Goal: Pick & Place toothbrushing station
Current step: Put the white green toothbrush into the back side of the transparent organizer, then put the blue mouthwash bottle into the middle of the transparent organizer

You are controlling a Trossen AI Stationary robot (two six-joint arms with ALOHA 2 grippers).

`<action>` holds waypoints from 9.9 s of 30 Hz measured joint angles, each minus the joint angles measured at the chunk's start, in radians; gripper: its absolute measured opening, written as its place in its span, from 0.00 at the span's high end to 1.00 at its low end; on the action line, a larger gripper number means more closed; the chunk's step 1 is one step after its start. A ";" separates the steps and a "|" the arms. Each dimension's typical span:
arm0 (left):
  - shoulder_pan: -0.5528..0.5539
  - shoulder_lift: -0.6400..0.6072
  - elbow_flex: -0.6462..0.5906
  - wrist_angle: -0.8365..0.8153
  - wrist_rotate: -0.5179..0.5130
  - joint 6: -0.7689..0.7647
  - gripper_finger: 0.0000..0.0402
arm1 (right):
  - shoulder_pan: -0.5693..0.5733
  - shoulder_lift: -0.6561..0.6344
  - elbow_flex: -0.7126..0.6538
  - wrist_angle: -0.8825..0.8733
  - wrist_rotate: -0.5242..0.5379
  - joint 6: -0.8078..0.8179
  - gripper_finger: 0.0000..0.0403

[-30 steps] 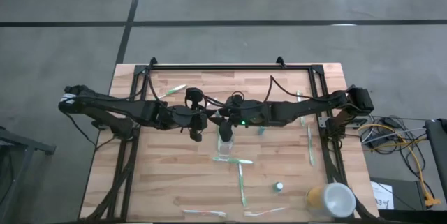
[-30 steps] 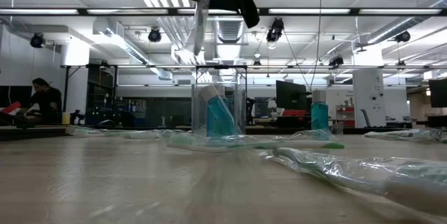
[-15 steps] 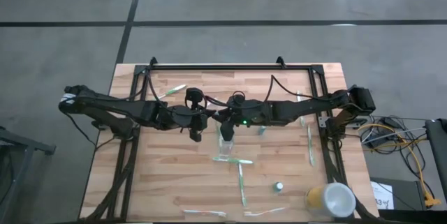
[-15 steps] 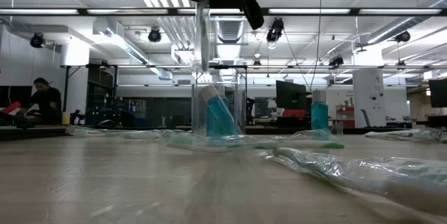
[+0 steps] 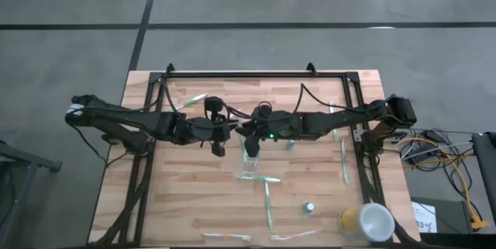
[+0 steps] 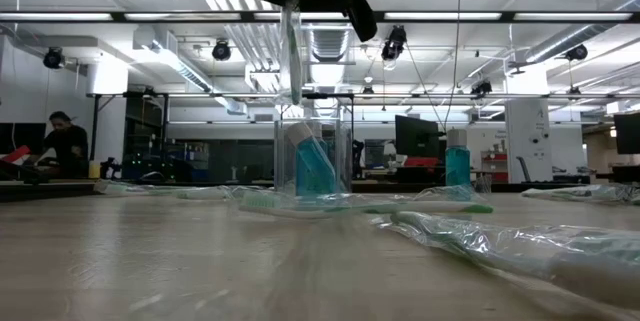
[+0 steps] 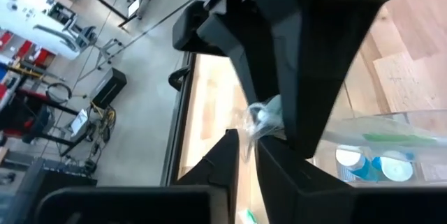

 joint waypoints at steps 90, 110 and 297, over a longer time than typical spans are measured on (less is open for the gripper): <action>0.002 -0.006 0.032 -0.143 -0.348 -0.230 0.60 | -0.013 -0.094 -0.065 -0.131 0.367 -0.224 0.69; 0.022 -0.131 0.032 -0.162 -0.219 -0.286 0.60 | 0.080 -0.227 0.053 -0.996 0.261 0.495 0.71; 0.073 -0.533 -0.379 -0.051 -0.075 -0.592 0.60 | 0.055 -0.131 -0.227 -0.849 0.073 0.841 0.78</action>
